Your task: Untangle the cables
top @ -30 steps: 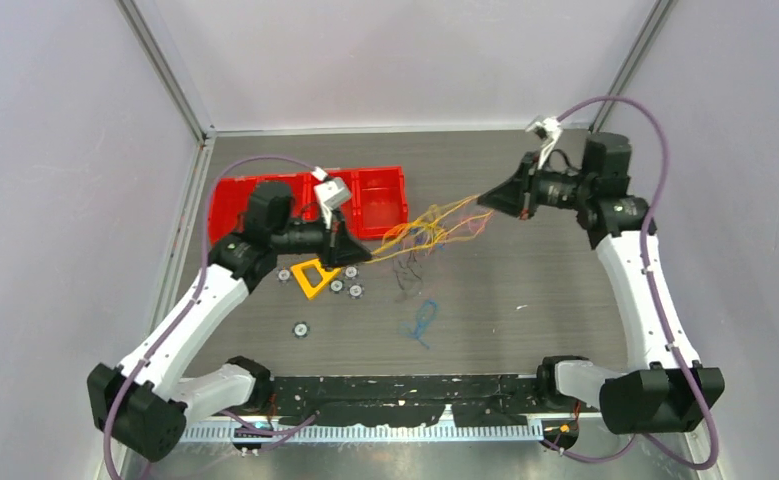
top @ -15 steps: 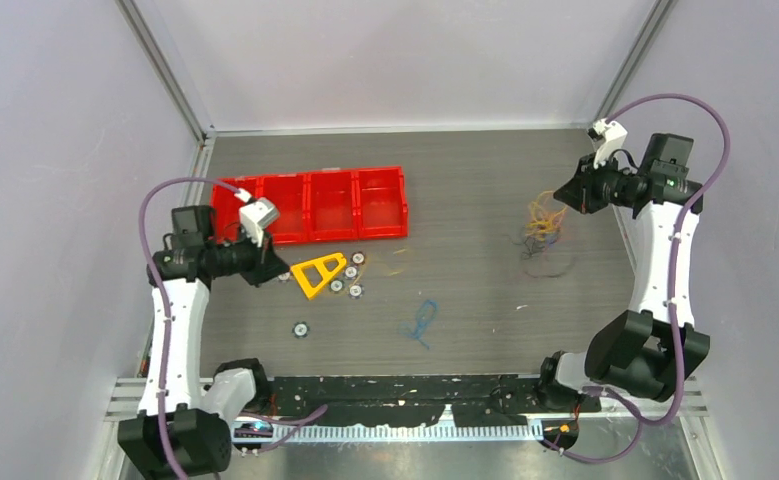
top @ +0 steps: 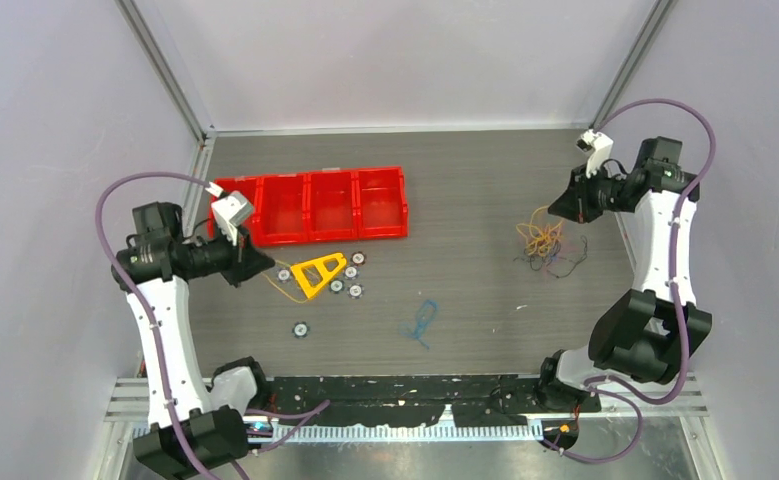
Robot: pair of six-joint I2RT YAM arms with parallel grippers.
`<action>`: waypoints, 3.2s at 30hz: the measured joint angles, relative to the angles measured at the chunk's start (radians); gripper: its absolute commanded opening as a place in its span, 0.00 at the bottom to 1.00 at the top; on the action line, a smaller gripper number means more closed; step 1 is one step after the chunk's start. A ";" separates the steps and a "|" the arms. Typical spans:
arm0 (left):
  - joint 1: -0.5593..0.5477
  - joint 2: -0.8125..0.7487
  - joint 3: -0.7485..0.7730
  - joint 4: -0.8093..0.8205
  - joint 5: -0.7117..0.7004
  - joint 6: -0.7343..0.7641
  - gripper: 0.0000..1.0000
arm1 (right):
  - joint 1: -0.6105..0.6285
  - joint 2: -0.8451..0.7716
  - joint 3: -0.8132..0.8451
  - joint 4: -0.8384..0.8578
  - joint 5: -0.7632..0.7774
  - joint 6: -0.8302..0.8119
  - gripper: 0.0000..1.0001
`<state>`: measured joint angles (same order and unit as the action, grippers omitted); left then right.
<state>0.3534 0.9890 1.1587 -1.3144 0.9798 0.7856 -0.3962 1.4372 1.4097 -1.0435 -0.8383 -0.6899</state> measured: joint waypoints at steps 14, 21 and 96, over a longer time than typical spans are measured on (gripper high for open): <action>-0.007 0.053 0.330 0.455 -0.039 -0.623 0.00 | 0.236 -0.125 -0.082 -0.014 -0.100 0.100 0.05; -0.008 0.211 0.448 0.568 -0.262 -0.677 0.00 | 0.333 -0.157 -0.148 0.060 -0.104 0.201 0.06; -1.019 0.354 -0.155 1.047 -0.193 -0.739 0.00 | 0.671 -0.273 -0.209 0.432 -0.372 0.675 0.05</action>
<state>-0.6659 1.3426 1.0035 -0.2676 0.7868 0.0467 0.2752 1.1641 1.2007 -0.6117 -1.2098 -0.0151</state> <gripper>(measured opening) 0.033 0.079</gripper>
